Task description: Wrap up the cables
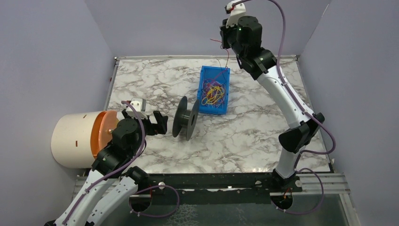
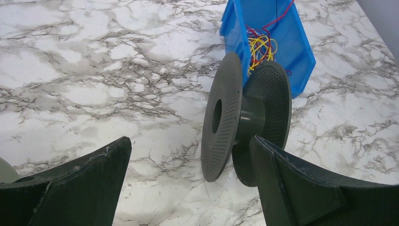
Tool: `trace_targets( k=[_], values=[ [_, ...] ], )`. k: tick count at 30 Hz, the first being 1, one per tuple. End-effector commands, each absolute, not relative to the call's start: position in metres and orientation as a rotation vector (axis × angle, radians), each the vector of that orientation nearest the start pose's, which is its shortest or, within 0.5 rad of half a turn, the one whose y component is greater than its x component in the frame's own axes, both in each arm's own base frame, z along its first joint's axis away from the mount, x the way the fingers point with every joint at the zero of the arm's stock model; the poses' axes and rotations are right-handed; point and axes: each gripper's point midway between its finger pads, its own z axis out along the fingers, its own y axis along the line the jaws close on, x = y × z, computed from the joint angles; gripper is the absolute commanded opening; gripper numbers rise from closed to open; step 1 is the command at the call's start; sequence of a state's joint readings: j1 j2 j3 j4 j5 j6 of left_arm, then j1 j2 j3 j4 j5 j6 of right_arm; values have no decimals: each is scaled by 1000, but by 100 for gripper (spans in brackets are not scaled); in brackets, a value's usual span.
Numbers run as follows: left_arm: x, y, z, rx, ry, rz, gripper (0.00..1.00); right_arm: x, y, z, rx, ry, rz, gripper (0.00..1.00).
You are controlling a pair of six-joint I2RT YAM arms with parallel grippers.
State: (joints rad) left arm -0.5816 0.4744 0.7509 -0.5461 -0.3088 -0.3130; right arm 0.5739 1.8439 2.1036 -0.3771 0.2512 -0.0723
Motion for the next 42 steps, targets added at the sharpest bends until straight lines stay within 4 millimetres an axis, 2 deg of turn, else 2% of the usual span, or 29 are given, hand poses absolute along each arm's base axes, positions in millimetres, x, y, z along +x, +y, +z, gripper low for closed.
trace_targets(
  k=[1,5,12,19,23,28,31,34,42],
  values=[
    [219,-91,258,16,1824,-333,99,471,244,484,-280,1516,183,1],
    [220,-91,257,15,1826,-332,99,453,233,527,-237,1423,216,1],
    [221,-92,256,18,1835,-331,99,411,211,608,-172,1245,295,1],
    [221,-93,254,26,1841,-334,99,368,178,676,-73,1053,331,1],
    [221,-93,254,27,1840,-334,99,330,155,719,-10,906,389,1],
    [221,-94,254,28,1841,-335,99,278,122,765,58,747,445,1],
    [220,-95,255,31,1841,-340,99,252,105,781,86,683,471,1],
    [220,-95,255,34,1841,-345,99,232,95,787,87,659,493,1],
    [218,-101,257,57,1840,-382,99,214,83,770,82,716,494,1]
  ],
)
